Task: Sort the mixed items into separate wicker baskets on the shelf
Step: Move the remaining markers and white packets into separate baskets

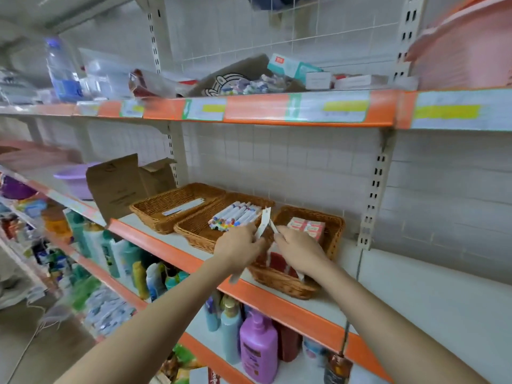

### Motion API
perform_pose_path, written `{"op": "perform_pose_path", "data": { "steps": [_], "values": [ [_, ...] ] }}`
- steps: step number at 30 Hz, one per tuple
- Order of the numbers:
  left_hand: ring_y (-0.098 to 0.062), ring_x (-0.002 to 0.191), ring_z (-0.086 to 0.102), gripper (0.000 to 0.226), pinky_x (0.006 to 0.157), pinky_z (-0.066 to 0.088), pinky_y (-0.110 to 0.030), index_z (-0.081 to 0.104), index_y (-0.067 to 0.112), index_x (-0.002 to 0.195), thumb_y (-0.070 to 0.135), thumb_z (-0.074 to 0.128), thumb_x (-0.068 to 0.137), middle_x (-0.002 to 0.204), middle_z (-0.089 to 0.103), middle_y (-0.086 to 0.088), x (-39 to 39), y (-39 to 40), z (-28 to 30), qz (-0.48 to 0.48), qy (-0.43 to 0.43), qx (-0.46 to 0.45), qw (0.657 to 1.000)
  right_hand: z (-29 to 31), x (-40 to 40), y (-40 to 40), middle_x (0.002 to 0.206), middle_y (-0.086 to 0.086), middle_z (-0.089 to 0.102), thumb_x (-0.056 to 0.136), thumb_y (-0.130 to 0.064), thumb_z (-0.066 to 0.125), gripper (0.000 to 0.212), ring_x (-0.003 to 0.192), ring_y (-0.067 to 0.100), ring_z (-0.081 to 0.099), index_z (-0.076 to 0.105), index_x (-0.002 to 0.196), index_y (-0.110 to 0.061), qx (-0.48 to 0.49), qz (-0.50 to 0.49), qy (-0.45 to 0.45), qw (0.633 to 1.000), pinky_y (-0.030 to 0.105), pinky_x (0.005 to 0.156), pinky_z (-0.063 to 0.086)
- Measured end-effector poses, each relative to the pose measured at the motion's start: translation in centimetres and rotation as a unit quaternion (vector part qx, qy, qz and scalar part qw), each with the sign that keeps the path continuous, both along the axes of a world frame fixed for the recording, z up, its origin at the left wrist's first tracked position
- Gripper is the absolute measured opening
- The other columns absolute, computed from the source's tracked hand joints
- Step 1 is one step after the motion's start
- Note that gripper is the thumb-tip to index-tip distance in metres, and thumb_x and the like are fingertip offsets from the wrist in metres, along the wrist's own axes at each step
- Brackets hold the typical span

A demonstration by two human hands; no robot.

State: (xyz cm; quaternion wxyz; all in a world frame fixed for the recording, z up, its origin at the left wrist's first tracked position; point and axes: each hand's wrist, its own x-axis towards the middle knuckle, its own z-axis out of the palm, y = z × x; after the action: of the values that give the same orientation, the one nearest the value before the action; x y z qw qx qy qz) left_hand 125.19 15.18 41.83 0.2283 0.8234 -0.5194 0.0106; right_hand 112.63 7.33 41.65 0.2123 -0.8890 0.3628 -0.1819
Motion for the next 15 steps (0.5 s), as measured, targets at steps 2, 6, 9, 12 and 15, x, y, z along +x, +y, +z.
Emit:
{"op": "perform_pose_path", "data": {
  "steps": [2,6,9,12,15],
  "values": [
    [-0.029,0.084,0.06,0.027,0.064,0.041,-0.033,0.048,0.016,0.089,0.042,0.044,0.095,0.082,0.059,-0.003,3.1,0.7,0.0,-0.005,-0.011,0.01,1.0,0.0,3.0,0.8,0.087,0.006,0.06,0.101,-0.034,0.027,0.032,0.089,0.031,0.062,0.049,0.08,-0.026,0.014,-0.01,-0.007,1.0,0.034,0.065,0.039],
    [-0.033,0.098,0.06,0.029,0.069,0.039,-0.034,0.048,0.017,0.093,0.045,0.044,0.094,0.099,0.065,-0.01,9.8,2.3,0.1,0.0,-0.039,0.016,0.999,-0.1,9.3,2.7,0.11,0.013,0.064,0.102,-0.035,0.028,0.031,0.101,0.034,0.059,0.054,0.092,-0.021,0.023,-0.028,-0.009,0.999,0.035,0.072,0.04],
    [-0.029,0.089,0.059,0.026,0.068,0.042,-0.034,0.046,0.017,0.092,0.042,0.045,0.095,0.093,0.064,-0.008,13.9,3.4,0.2,0.002,-0.047,0.014,0.999,-0.3,13.1,4.0,0.087,0.004,0.062,0.102,-0.038,0.03,0.036,0.09,0.031,0.062,0.053,0.081,-0.02,0.018,-0.035,-0.022,0.999,0.031,0.064,0.04],
    [-0.026,0.08,0.059,0.029,0.062,0.042,-0.032,0.047,0.015,0.096,0.044,0.046,0.095,0.084,0.06,-0.004,17.1,3.4,-0.1,-0.002,-0.025,0.004,1.0,-0.3,15.7,4.2,0.081,0.004,0.065,0.102,-0.039,0.034,0.033,0.075,0.025,0.062,0.06,0.093,-0.021,0.015,-0.042,-0.014,0.999,0.028,0.055,0.038],
    [-0.027,0.083,0.061,0.03,0.062,0.044,-0.034,0.048,0.015,0.1,0.044,0.051,0.093,0.085,0.061,-0.004,19.5,2.6,-0.2,-0.014,-0.008,-0.007,1.0,-0.2,17.9,3.2,0.107,0.01,0.067,0.097,-0.046,0.042,0.039,0.09,0.027,0.064,0.057,0.119,-0.018,-0.013,-0.067,0.0,0.998,0.031,0.067,0.046]
  ]
}}
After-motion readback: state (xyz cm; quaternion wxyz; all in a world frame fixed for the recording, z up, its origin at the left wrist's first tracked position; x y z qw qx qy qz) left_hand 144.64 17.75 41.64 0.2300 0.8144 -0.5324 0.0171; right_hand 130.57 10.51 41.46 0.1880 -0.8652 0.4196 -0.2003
